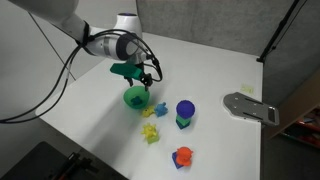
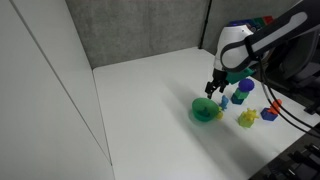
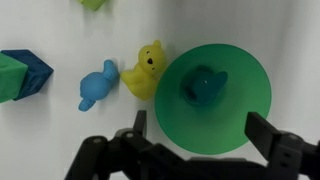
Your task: Remove the blue folded paper from the bowl
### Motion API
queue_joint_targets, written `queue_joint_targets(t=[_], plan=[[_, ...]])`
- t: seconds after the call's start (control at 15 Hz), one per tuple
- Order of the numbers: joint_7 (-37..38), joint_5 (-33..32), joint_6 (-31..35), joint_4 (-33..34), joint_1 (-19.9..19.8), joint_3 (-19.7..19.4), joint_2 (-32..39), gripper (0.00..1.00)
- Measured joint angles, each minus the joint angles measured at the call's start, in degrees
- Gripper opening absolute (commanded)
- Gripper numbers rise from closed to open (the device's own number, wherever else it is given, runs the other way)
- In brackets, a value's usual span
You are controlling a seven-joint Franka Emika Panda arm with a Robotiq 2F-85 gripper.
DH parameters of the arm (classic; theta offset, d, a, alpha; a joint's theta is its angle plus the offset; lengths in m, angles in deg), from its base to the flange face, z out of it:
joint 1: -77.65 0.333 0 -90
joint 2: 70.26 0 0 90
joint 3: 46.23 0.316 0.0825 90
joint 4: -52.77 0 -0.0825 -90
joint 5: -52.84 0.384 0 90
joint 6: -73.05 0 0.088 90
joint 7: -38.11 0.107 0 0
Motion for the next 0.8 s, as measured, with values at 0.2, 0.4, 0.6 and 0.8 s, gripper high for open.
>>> queue_joint_targets(t=[0.2, 0.4, 0.6, 0.8], plan=[[0.0, 0.0, -1.2, 4.7, 0.5, 0.0, 5.7, 1.00], [0.0, 0.0, -3.5, 9.8, 1.3, 0.0, 10.8, 1.00], [0.0, 0.0, -6.2, 14.5, 2.3, 0.0, 14.7, 1.00], [0.0, 0.0, -8.8, 18.2, 3.0, 0.0, 17.4, 1.00]])
